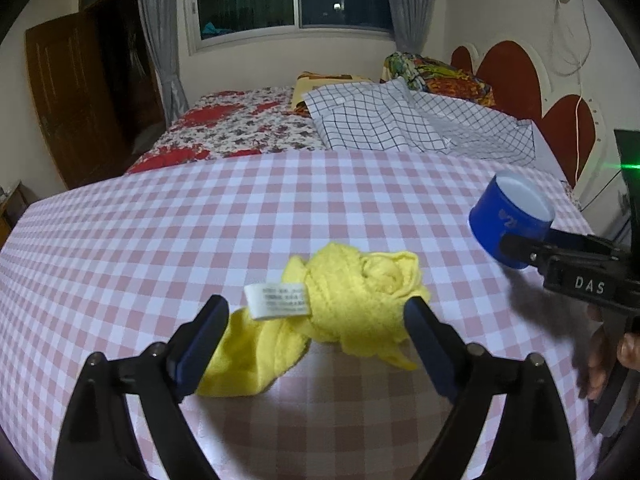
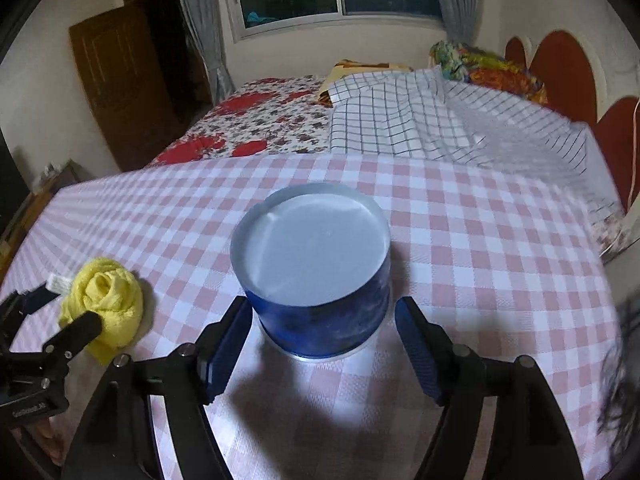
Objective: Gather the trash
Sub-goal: 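Grasp the yellow cloth with the left tool while the right tool grasps the blue paper cup, then lift yellow cloth and blue cup and carry them to the black bin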
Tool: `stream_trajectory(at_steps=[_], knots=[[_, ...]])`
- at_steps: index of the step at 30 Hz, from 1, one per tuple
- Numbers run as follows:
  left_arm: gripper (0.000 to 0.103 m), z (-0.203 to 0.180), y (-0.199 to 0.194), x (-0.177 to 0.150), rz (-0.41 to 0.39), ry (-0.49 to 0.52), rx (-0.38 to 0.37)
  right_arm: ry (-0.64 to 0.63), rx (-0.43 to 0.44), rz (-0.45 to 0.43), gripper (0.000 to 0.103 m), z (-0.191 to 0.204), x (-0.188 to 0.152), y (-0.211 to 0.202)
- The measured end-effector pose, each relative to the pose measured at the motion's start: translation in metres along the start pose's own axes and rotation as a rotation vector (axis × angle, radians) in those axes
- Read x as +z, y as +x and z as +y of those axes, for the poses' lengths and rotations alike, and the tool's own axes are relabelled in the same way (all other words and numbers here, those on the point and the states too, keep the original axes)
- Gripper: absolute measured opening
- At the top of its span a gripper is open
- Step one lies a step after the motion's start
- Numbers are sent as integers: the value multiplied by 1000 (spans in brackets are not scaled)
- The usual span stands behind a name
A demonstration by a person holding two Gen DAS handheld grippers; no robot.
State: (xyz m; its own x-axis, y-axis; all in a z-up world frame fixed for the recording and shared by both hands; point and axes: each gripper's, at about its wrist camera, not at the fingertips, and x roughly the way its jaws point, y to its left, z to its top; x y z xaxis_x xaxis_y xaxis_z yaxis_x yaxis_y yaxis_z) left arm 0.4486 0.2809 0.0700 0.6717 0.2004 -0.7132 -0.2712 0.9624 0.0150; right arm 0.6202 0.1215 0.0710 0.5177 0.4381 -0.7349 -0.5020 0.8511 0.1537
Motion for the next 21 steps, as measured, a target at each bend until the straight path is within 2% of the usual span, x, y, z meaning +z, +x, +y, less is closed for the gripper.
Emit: stream_trajectory(at_steps=[3, 4, 7, 10, 12, 13, 14, 15, 17, 20, 21], knots=[[91, -2, -10, -2, -34, 7, -13, 8, 17, -2, 78, -1, 1, 0], [91, -4, -9, -1, -30, 12, -12, -5, 14, -6, 84, 1, 2, 0], [92, -7, 0, 2, -9, 7, -7, -15, -25, -10, 86, 1, 7, 5], [92, -10, 13, 6, 20, -13, -4, -19, -29, 16, 85, -1, 12, 14], [93, -11, 19, 8, 24, -22, -13, -11, -42, 2, 75, -4, 12, 10], [90, -12, 21, 9, 28, -16, -1, -18, -52, -2, 75, -5, 11, 8], [80, -14, 22, 9, 32, -14, -11, -29, -54, -1, 75, -5, 10, 7], [73, -16, 22, 9, 36, -10, -38, -47, -66, -6, 75, -5, 8, 3], [63, -21, 21, 8, 31, 2, -43, -66, -83, -14, 75, -5, 1, -5], [49, -23, 17, 6, 18, 1, -68, -61, -76, -34, 75, -9, -11, -25], [48, -24, 14, 4, 11, 2, -76, -63, -71, -44, 75, -10, -15, -33]])
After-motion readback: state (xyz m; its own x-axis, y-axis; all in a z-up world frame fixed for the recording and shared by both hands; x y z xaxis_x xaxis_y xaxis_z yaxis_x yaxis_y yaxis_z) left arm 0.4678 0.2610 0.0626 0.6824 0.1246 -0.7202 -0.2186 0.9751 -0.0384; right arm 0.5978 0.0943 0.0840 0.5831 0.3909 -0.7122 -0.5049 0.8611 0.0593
